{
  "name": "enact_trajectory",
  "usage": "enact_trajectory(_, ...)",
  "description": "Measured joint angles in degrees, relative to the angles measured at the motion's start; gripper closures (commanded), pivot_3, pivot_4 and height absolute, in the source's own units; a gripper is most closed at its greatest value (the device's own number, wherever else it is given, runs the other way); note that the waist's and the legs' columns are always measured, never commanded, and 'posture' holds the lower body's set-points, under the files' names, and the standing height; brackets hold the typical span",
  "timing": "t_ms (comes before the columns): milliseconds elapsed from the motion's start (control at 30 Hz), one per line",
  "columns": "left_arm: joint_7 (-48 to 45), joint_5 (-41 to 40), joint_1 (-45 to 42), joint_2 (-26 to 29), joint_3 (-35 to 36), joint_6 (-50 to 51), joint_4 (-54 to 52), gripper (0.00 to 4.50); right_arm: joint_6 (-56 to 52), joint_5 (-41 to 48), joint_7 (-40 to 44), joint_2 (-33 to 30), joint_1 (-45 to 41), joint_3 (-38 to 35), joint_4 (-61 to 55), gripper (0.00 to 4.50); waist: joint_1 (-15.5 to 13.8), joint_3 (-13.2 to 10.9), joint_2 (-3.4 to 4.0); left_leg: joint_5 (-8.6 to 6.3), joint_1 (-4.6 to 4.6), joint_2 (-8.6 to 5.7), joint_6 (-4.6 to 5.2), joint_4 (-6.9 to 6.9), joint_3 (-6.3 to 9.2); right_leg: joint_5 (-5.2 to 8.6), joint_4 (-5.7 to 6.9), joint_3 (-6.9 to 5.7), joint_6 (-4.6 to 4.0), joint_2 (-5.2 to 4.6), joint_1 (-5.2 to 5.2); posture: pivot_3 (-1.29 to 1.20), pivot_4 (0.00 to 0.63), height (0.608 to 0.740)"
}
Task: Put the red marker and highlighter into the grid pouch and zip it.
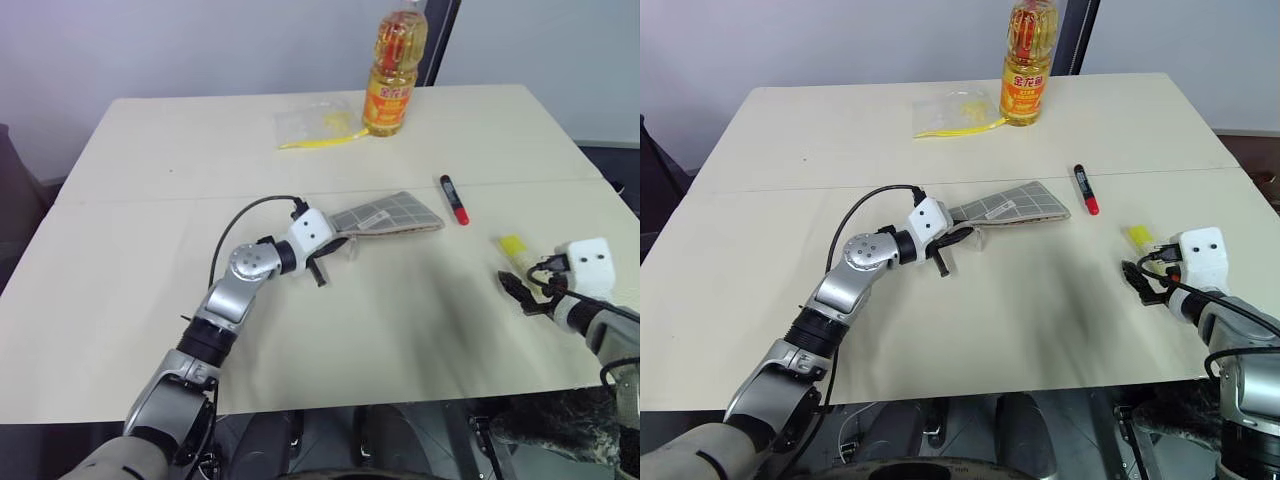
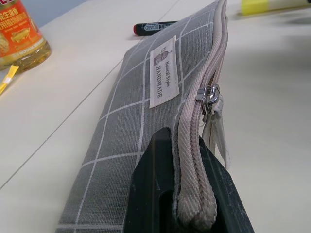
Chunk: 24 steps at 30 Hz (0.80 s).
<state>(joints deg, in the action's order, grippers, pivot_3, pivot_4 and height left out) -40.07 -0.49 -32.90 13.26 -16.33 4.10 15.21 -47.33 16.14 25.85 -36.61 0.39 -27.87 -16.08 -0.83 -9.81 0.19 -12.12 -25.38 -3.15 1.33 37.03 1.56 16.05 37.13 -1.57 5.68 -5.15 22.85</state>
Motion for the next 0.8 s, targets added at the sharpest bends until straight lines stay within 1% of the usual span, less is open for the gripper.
enact_trajectory(233,0.5,0.0,0.5,-0.5,0.0,0.0,-0.1,4.5,1.1,1.0,-2.5,0.5,-4.4,-1.3,10.6,0.17,-0.1,0.0,0.01,0.0,0.01,0.0,0.01,0.0,0.0,0.0,0.01,-0.01,0.01,0.01,0.0,0.0,0.15,0.74)
enact_trajectory(267,0.5,0.0,0.6,-0.5,0.0,0.1,-0.1,4.5,0.7,1.2,-2.7,0.7,-4.4,-1.4,11.1,0.39,-0.1,0.0,0.01,0.0,0.0,0.0,0.01,-0.01,0.0,-0.01,0.02,0.0,0.01,0.01,0.0,0.0,0.15,0.74)
enact_trajectory(333,0.7,0.0,0.7,-0.5,0.0,0.1,-0.1,4.5,-0.3,2.6,-2.7,1.0,-4.5,-1.9,11.6,1.06,0.0,0.0,0.02,0.0,0.01,0.0,0.01,-0.01,0.0,-0.01,0.02,0.0,0.02,0.01,0.0,0.0,0.15,0.74)
enact_trajectory(433,0.9,0.0,0.7,-0.5,0.0,0.2,-0.2,4.5,-1.2,4.1,-2.9,1.7,-4.9,-2.7,11.6,2.5,0.0,0.0,0.02,0.0,0.02,0.0,0.01,0.0,0.0,-0.01,0.02,-0.01,0.01,0.01,-0.03,0.0,0.15,0.74)
enact_trajectory(467,0.9,0.0,0.7,-0.5,0.0,0.3,-0.2,4.5,-1.2,4.3,-3.0,1.7,-4.8,-2.8,11.6,3.19,0.0,0.0,0.02,0.0,0.02,0.0,0.01,0.01,0.0,-0.01,0.02,0.0,0.01,0.01,-0.03,0.0,0.15,0.74)
enact_trajectory(500,0.9,-0.1,0.7,-0.5,0.0,0.4,-0.2,4.5,-1.2,4.4,-3.0,1.7,-4.7,-2.8,11.6,3.59,0.0,0.0,0.02,0.0,0.02,0.0,0.01,0.01,0.0,-0.01,0.02,0.0,0.01,0.01,-0.04,0.0,0.15,0.74)
enact_trajectory(633,1.1,-0.2,0.6,-1.0,0.4,0.7,-0.2,4.5,-0.8,4.4,-2.9,1.7,-3.1,-2.6,9.7,3.61,-0.1,0.0,0.02,0.0,0.02,0.0,0.01,0.0,0.0,-0.01,0.02,-0.01,0.01,0.01,-0.03,0.0,0.15,0.74)
enact_trajectory(800,1.4,-0.2,-0.5,-1.0,1.7,0.7,1.2,4.5,0.2,5.8,2.5,-1.7,2.2,0.0,-1.1,3.61,0.0,0.0,0.05,0.0,0.02,0.0,0.01,0.01,0.0,-0.01,0.02,-0.01,0.02,0.02,-0.03,0.0,0.15,0.74)
